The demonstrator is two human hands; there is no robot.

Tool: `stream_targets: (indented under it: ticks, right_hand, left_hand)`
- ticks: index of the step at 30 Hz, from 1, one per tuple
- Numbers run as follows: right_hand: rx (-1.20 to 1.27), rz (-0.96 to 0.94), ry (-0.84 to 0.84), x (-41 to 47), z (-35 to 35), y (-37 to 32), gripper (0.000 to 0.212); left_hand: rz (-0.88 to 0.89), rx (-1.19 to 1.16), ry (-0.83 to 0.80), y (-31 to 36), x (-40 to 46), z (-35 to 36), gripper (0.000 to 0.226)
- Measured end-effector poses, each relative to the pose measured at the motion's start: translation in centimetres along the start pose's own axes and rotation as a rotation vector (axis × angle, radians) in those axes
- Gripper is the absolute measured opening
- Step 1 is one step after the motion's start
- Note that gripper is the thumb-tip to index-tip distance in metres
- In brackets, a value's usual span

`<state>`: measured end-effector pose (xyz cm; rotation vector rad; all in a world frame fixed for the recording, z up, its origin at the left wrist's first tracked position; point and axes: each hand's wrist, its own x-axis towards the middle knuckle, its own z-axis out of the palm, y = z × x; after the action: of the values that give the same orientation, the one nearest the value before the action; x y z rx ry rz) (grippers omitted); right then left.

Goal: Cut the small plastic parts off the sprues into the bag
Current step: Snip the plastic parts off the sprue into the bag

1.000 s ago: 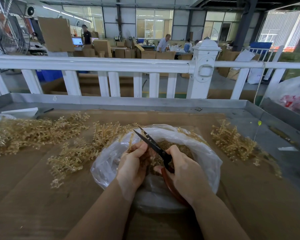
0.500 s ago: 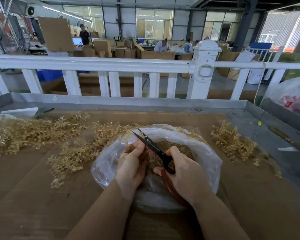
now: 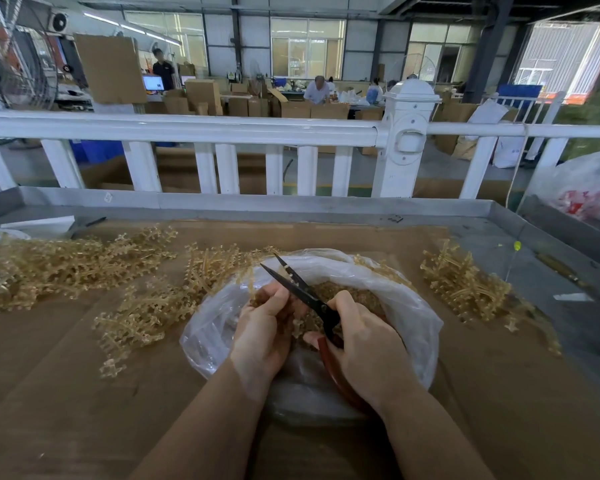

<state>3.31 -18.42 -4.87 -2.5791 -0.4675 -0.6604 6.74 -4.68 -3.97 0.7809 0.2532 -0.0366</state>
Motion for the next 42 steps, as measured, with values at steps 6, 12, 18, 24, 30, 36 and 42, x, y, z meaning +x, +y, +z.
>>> stream_targets:
  ticks: [6,12,18,24,30,36,42]
  right_hand:
    - [-0.019,0.001,-0.001,0.18,0.21,0.14,0.032]
    - [0.014,0.001,0.032,0.08,0.09,0.19,0.035]
    - [0.038,0.002,0.079,0.02,0.00,0.07,0.037]
    - [0.041,0.009,0.070,0.06,0.34,0.19,0.035]
    - [0.022,-0.002,0.045,0.25,0.52,0.27,0.027]
    - [-0.016,-0.003,0.009,0.36,0.46,0.34,0.029]
    - [0.034,0.039,0.038,0.12,0.33,0.33,0.036]
  left_hand:
    - [0.011,0.004,-0.074,-0.16,-0.02,0.00,0.018]
    - [0.017,-0.014,-0.018,-0.23,-0.23,0.17,0.016]
    - [-0.002,0.064,-0.057,-0.14,-0.45,0.12,0.004]
    - [-0.014,0.086,-0.116,-0.26,-0.29,-0.02,0.007]
    - [0.022,0.119,-0.160,-0.28,-0.23,-0.16,0.008]
    - [0.010,0.122,-0.115,-0.21,-0.43,-0.04,0.006]
    - [0.015,0.124,-0.070,-0.34,-0.48,0.06,0.005]
